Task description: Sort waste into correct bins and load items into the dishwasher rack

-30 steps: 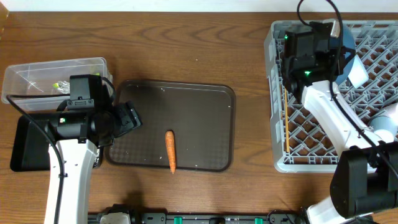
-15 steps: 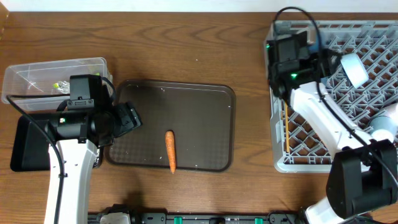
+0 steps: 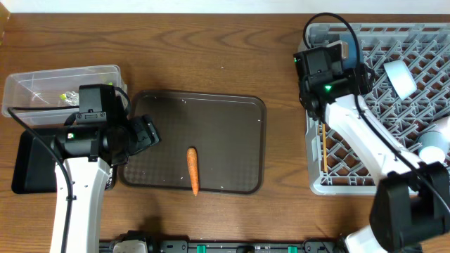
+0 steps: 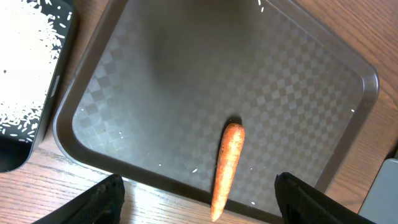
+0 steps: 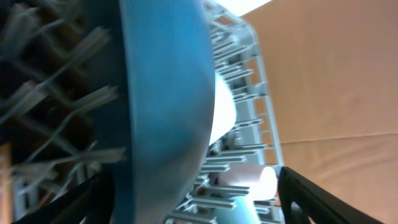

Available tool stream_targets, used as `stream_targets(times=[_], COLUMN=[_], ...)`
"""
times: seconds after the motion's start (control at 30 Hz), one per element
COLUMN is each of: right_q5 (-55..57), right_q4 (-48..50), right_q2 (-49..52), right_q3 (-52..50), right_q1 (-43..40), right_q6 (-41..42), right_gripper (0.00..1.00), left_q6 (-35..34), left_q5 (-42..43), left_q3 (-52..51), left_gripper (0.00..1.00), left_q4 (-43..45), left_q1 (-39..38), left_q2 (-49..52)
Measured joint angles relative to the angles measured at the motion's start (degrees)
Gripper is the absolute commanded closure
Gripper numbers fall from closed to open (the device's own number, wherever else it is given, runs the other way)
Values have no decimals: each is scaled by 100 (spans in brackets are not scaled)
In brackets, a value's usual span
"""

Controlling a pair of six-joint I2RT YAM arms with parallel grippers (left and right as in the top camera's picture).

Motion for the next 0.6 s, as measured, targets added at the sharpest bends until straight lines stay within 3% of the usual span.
stream_targets(times=[0.27, 0.37, 0.43, 0.47, 0.5, 0.6], right_q5=[-2675, -3775, -4422, -4677, -4940, -5486], right_q4=[-940, -1178, -1335, -1405, -1482, -1672], right_q2=[-1340, -1897, -2166, -2249, -2310, -2304], right_q3=[-2, -2, 0, 0, 0, 0], right_q1=[-2, 0, 0, 0, 0, 0], right_q6=[92, 109, 81, 120, 127, 170], right_gripper=[17, 43, 81, 94, 99, 99], left_q6=[2, 2, 2, 2, 2, 2], left_q5=[0, 0, 0, 0, 0, 0], left_q3=[0, 0, 0, 0, 0, 0], left_gripper=[22, 22, 21, 21, 21, 21], left_q4=[-4, -2, 0, -2, -2, 0], left_q1=[0, 0, 0, 0, 0, 0], left_q2=[0, 0, 0, 0, 0, 0])
